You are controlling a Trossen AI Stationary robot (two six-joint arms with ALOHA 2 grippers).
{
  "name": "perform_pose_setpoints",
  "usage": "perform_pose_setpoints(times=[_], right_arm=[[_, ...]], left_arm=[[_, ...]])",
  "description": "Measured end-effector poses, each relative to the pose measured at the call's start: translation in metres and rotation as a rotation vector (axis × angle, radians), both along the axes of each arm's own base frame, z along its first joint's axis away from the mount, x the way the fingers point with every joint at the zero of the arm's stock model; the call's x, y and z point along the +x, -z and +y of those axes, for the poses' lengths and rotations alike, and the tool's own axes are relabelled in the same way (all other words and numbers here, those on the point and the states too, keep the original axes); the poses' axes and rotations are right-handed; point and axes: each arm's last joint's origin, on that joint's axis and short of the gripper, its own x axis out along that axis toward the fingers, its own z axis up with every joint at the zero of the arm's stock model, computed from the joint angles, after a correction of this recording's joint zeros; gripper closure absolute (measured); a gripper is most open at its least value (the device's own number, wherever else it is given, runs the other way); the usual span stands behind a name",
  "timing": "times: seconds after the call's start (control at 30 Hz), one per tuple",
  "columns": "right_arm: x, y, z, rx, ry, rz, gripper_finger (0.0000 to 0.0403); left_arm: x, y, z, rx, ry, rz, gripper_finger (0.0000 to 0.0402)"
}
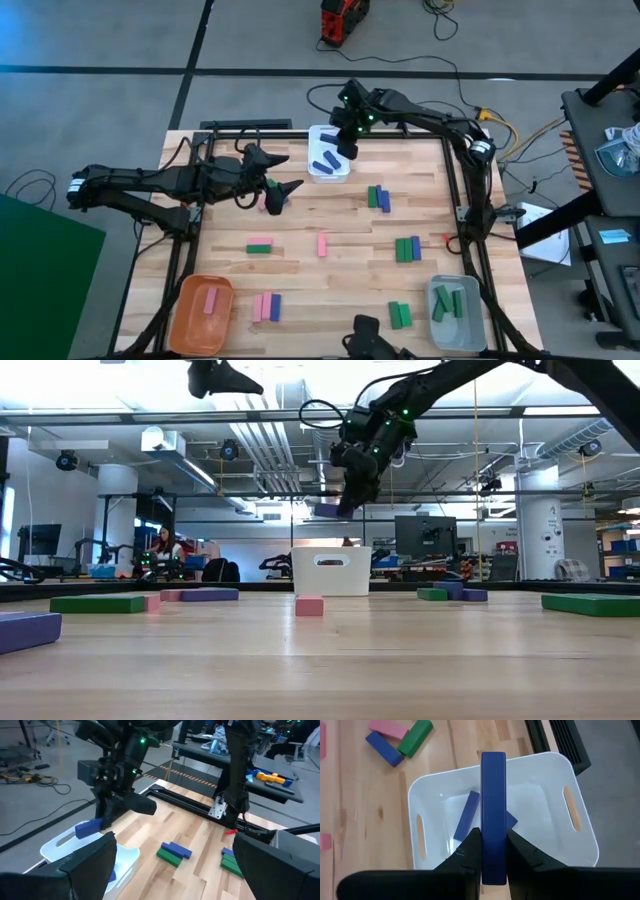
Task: Sort blocks
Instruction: Put the blue block into the white bin
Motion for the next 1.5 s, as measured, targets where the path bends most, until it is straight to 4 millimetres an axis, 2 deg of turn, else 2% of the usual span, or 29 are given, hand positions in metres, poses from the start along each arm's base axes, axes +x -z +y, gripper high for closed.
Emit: perform_pose_setpoints(times=[1.07, 1.5], right_arm=[[-0.001, 0.013, -0.002, -0.013, 0.017, 0.093, 0.0357], [0.018, 0.070, -0.016, -0.010, 0.010, 0.180, 0.0357]], left_arm=[[-0.001, 0.001, 0.001, 0.010, -0.034, 0.005, 0.0031], [-0.001, 0.001, 0.001, 0.014, -0.032, 0.012, 0.0031]])
